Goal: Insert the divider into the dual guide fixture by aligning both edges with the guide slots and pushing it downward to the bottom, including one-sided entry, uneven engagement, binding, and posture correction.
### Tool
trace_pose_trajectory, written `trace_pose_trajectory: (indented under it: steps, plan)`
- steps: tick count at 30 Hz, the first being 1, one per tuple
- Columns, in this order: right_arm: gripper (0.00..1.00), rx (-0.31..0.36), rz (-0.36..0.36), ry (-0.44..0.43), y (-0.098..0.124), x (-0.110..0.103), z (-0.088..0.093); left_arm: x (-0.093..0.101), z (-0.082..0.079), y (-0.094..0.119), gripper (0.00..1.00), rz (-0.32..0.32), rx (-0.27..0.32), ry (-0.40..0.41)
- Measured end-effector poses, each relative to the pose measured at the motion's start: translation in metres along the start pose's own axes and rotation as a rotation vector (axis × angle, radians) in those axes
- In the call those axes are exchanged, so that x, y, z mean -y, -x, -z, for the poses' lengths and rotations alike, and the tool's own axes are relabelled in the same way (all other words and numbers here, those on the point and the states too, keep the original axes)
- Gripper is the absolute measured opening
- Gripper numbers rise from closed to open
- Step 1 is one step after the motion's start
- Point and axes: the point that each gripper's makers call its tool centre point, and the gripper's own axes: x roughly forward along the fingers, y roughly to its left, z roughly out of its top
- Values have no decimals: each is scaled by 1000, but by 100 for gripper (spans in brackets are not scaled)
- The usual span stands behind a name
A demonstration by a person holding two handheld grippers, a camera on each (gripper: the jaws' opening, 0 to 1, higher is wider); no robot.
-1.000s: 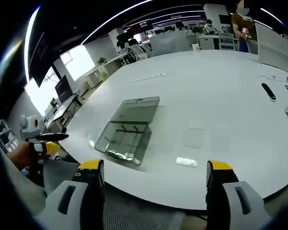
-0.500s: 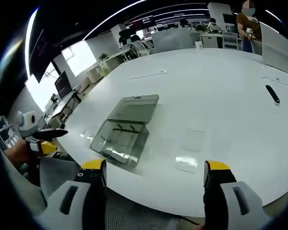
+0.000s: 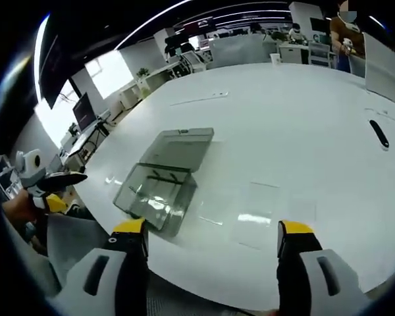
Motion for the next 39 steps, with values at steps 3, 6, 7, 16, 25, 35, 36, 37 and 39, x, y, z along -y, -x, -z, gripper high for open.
trace_pose_trajectory:
  steps: [3,6,7,16,25,35,36,37,39]
  plan:
    - [77,-5,-1,1,-4,3,-1,1,-1,-2,78,9,8,-3]
    - [76,-15,-2,7,-8,5,-2,2,-1,-3,77,15,6,-6]
    - [76,-15,-2,7,-9,5,-2,2,0,-3,77,16,5,-8]
    - [73,-56,2,27,-21,16,0,4,0,-7,78,35,5,-35]
    - [70,-100,15,33,-33,27,6,7,-1,-12,78,60,4,-83]
    - [63,-161,28,38,-46,36,16,9,0,-16,78,74,-1,-96]
    - [62,-163,29,38,-47,36,16,10,0,-16,78,75,-1,-97]
    - [62,-165,30,38,-48,37,15,9,0,-16,78,75,-2,-96]
    - [60,-171,39,42,-49,39,15,9,2,-16,78,74,-5,-95]
